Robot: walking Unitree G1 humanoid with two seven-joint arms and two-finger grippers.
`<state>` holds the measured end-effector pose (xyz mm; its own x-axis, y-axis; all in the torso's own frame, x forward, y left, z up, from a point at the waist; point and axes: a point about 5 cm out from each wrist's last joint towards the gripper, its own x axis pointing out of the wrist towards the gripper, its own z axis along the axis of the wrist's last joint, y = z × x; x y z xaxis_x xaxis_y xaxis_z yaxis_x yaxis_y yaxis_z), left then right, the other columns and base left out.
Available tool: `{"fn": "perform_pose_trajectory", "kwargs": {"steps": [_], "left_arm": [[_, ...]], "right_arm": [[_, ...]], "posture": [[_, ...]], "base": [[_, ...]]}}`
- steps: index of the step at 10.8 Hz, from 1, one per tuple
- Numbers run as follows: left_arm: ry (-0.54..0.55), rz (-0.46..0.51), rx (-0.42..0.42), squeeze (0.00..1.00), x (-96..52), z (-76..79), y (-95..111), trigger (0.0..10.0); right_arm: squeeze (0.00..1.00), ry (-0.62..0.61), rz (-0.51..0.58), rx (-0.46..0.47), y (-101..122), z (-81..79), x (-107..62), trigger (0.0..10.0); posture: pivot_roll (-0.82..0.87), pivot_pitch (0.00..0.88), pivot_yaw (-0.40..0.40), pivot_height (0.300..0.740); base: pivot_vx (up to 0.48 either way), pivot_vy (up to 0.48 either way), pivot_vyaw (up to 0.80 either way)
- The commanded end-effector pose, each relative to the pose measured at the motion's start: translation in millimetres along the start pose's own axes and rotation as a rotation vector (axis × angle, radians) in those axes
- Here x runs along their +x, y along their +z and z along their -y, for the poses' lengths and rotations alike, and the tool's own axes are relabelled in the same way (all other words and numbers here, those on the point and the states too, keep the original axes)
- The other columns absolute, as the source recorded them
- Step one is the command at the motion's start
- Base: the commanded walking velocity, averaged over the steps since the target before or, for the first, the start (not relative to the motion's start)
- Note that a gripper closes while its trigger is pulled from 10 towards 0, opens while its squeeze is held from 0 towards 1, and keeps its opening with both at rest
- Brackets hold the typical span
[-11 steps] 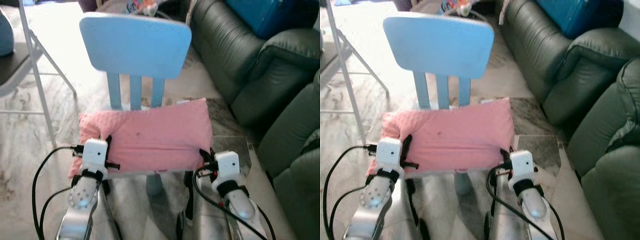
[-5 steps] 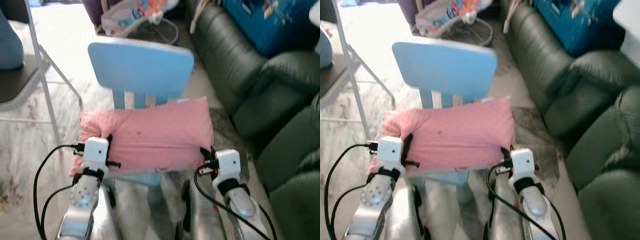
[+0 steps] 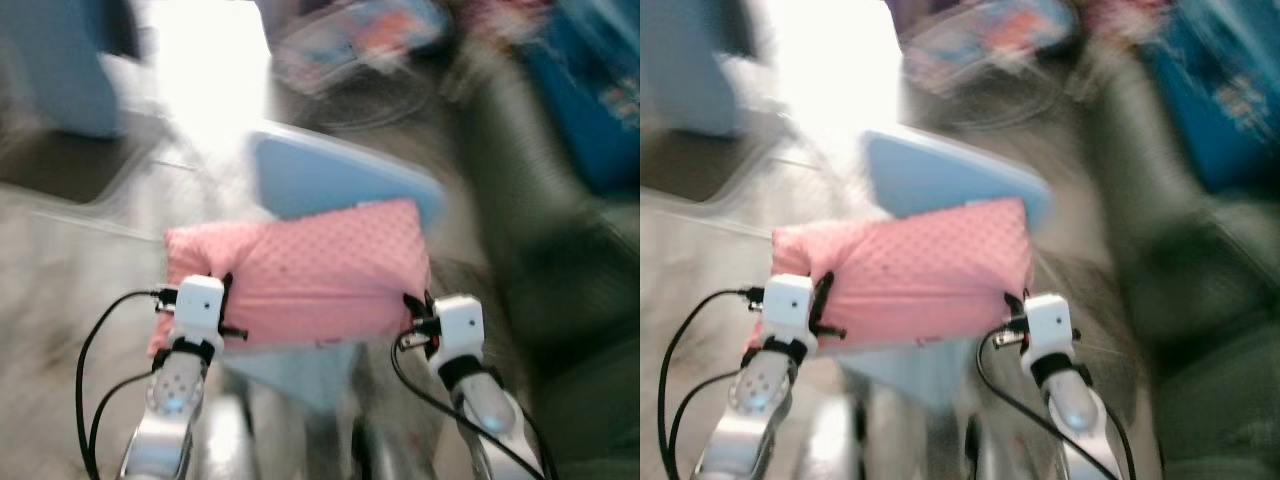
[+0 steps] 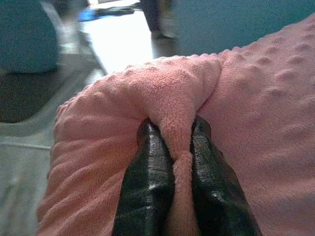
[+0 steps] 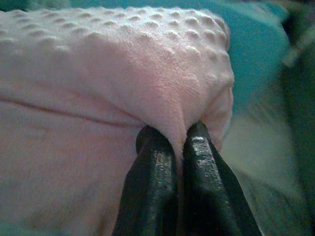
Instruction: Move the pillow to the sofa
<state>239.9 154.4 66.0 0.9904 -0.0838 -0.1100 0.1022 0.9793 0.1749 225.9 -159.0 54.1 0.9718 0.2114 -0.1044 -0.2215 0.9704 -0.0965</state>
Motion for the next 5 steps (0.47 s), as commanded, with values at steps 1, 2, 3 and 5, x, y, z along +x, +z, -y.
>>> {"fn": "perform_pose_trajectory", "kwargs": {"steps": [1, 2, 3, 5], "left_arm": [[0.009, -0.021, 0.014, 0.00, -0.3, -0.7, -2.7, 10.0], [0.035, -0.057, 0.007, 0.00, 1.2, -0.6, -5.7, 10.0], [0.057, -0.082, 0.011, 0.00, 1.6, -0.7, -7.3, 10.0], [0.022, -0.064, -0.018, 0.00, 1.7, 1.5, -5.6, 10.0]], "right_arm": [[0.00, -0.014, 0.018, 0.002, 4.4, 3.1, -0.1, 10.0], [0.00, -0.015, 0.018, 0.001, 4.5, 3.8, 0.0, 10.0], [0.00, -0.015, 0.017, 0.001, 4.6, 4.1, -0.3, 10.0], [0.00, -0.013, 0.012, -0.001, 4.0, 4.2, -1.1, 10.0]], "posture": [[-0.02, 0.069, -0.041, 0.740], [-0.02, 0.068, -0.043, 0.740], [-0.02, 0.068, -0.044, 0.740], [-0.02, 0.070, -0.046, 0.740]], "base": [[0.000, 0.000, 0.00], [0.000, 0.000, 0.00], [0.000, 0.000, 0.00], [0.000, 0.000, 0.00]]}}
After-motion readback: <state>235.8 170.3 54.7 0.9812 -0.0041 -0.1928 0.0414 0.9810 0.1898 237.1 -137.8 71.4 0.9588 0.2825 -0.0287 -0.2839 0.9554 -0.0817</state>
